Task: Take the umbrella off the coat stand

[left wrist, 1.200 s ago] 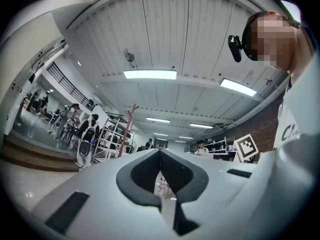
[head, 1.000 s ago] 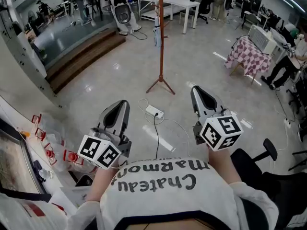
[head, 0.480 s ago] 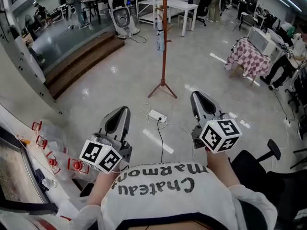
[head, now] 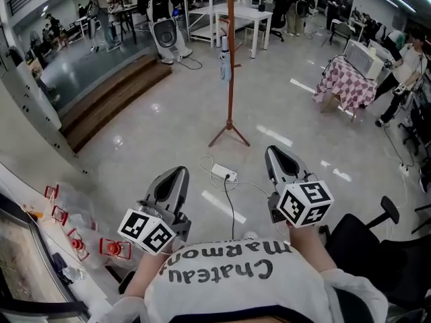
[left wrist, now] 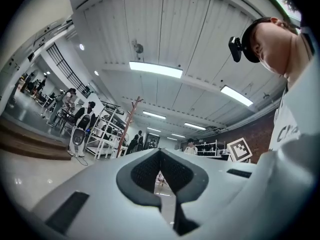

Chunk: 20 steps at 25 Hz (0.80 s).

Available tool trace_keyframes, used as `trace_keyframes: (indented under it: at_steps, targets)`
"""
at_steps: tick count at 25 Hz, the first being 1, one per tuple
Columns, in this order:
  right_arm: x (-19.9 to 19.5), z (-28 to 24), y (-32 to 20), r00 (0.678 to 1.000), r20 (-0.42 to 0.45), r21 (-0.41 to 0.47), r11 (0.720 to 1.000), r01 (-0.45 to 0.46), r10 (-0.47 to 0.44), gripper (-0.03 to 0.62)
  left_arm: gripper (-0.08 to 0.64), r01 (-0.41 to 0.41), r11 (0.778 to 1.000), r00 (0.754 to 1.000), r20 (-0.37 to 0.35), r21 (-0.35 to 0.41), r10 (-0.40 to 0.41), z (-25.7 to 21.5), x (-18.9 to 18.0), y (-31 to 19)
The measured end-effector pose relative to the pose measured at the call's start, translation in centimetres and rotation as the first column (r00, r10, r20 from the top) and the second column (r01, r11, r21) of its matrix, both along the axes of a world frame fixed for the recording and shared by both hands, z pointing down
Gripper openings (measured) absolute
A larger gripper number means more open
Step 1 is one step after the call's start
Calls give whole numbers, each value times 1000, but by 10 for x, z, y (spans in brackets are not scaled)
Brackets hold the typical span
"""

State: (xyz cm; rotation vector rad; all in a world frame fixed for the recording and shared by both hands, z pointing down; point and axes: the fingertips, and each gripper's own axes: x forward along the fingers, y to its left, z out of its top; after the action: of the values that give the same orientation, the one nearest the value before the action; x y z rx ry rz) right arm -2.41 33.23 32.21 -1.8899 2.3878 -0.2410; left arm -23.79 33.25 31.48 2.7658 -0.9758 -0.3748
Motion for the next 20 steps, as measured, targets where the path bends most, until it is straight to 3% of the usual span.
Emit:
trace_keyframes:
  at_steps: [8, 20]
  targets:
    - [24, 0, -45, 999, 12, 30, 999, -32, 32, 40, 21, 35, 999, 999, -24, -7, -35, 4, 10, -49]
    - [106, -28, -149, 999, 49, 65, 998, 12, -15, 40, 21, 81, 996, 995, -62, 36, -79, -23, 89, -142]
